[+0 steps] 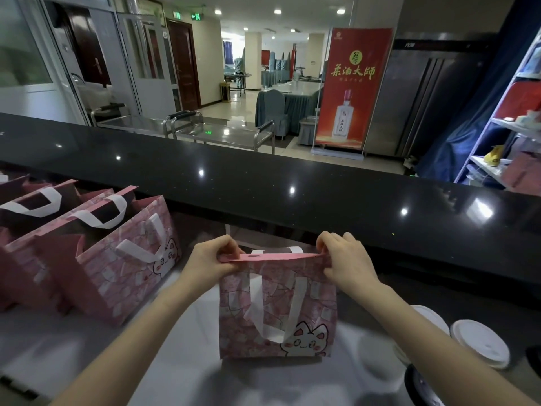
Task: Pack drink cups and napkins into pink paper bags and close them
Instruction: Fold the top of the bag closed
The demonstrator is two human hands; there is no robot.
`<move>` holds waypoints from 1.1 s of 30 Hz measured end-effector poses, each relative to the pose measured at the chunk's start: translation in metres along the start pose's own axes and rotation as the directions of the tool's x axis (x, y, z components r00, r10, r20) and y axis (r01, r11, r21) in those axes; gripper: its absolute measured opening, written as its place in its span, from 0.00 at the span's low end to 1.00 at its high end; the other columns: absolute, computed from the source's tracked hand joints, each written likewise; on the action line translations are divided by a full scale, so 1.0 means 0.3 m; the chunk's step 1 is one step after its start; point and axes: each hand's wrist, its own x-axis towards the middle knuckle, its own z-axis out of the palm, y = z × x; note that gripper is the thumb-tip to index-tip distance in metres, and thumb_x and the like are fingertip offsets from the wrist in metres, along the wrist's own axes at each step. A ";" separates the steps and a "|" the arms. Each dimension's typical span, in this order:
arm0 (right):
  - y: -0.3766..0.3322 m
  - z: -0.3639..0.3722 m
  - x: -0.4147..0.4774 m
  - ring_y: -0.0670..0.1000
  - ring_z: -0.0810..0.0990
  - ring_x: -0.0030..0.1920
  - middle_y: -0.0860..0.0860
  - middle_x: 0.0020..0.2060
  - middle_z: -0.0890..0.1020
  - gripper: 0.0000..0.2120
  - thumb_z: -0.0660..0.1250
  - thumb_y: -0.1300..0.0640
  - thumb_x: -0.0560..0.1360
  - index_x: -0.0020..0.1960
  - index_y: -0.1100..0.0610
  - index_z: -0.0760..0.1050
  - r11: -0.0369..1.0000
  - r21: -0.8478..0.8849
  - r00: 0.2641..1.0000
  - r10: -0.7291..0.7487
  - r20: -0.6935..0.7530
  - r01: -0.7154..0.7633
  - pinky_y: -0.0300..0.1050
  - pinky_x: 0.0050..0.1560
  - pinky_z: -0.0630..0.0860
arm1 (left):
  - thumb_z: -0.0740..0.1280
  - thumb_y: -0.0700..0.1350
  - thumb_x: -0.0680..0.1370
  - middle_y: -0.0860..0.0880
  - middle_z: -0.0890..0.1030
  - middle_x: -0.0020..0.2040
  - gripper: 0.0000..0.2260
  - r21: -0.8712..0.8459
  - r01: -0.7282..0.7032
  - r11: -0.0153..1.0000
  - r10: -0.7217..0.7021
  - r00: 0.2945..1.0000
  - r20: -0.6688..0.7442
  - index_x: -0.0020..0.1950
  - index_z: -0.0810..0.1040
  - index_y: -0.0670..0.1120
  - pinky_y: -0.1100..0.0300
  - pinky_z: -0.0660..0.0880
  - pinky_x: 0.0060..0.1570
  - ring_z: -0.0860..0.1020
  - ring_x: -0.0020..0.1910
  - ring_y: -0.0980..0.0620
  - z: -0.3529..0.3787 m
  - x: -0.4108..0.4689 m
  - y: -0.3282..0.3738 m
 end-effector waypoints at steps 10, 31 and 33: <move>-0.001 0.035 -0.063 0.50 0.71 0.44 0.46 0.45 0.70 0.15 0.66 0.70 0.68 0.40 0.52 0.67 0.976 0.216 1.000 -0.007 -0.001 0.007 0.46 0.41 0.73 | 0.79 0.39 0.66 0.57 0.83 0.49 0.12 -0.048 0.084 0.995 -0.077 0.989 0.126 0.41 0.80 0.51 0.61 0.81 0.39 0.79 0.50 0.63 -0.053 -0.057 0.008; 0.010 -0.008 -0.105 0.46 0.74 0.46 0.42 0.44 0.74 0.08 0.70 0.53 0.74 0.49 0.49 0.71 0.980 0.133 0.985 -0.158 0.065 0.149 0.40 0.50 0.73 | 0.73 0.44 0.72 0.58 0.80 0.41 0.09 0.433 -0.207 0.877 0.255 0.966 -0.054 0.50 0.77 0.50 0.58 0.72 0.50 0.78 0.40 0.56 0.012 -0.125 0.032; -0.016 -0.018 -0.084 0.48 0.77 0.47 0.44 0.46 0.79 0.09 0.69 0.55 0.75 0.52 0.49 0.70 0.981 0.123 0.985 -0.158 0.068 0.149 0.47 0.62 0.71 | 0.71 0.44 0.74 0.57 0.82 0.44 0.13 0.510 -0.226 0.830 0.272 0.962 -0.017 0.58 0.77 0.50 0.53 0.71 0.55 0.80 0.43 0.53 0.037 -0.103 0.064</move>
